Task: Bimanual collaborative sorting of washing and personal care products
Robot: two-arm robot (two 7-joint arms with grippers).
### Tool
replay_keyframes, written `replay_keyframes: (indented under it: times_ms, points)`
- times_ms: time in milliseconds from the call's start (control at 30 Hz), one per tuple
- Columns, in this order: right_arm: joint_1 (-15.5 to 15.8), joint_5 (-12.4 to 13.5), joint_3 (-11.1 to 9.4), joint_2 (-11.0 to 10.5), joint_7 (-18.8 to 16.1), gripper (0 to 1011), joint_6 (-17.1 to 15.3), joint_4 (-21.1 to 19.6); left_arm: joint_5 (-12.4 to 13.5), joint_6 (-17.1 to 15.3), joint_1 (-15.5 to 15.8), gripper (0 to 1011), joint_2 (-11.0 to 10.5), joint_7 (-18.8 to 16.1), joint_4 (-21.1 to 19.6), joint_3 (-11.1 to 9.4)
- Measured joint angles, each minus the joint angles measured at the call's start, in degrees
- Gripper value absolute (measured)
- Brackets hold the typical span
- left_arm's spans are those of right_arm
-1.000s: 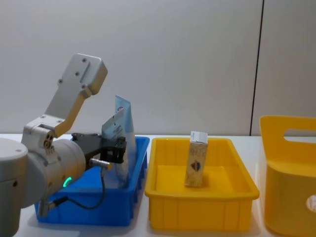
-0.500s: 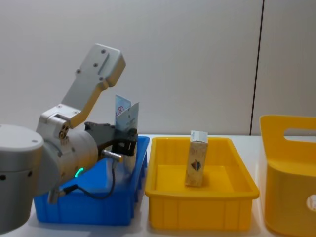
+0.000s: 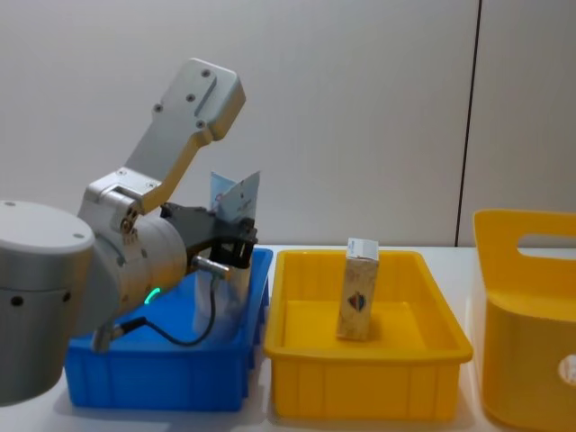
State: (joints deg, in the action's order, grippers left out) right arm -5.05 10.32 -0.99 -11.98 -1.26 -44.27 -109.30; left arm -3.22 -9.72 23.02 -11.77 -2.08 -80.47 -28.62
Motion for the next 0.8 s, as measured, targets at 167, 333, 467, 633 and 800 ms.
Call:
replay_keyframes:
  times_ms: [167, 333, 467, 633, 800]
  points:
    - [0.0, 0.0, 0.0, 0.0, 0.0, 1003, 0.0, 0.0, 1.04, -0.54, -0.53, 216, -0.11, -1.23, -1.89, 0.31]
    - [0.0, -0.01, 0.0, 0.0, 0.0, 1003, 0.0, 0.0, 1.44, -1.05, -1.1, 216, -0.3, -1.9, -4.55, 0.95]
    - [0.0, -0.01, 0.0, 0.0, 0.0, 1003, 0.0, 0.0, 1.18, -1.49, -1.68, 216, -0.64, -1.83, -7.63, 1.84]
    - [-0.01, -0.02, 0.02, 0.01, 0.0, 1003, 0.0, 0.0, -0.61, -1.93, -2.47, 216, -1.25, -0.37, -12.28, 3.32]
    - [-0.36, -0.24, 0.48, -0.07, -0.17, 1003, 0.21, 0.4, -2.73, -2.14, -2.99, 216, -1.83, 1.71, -15.76, 4.62]
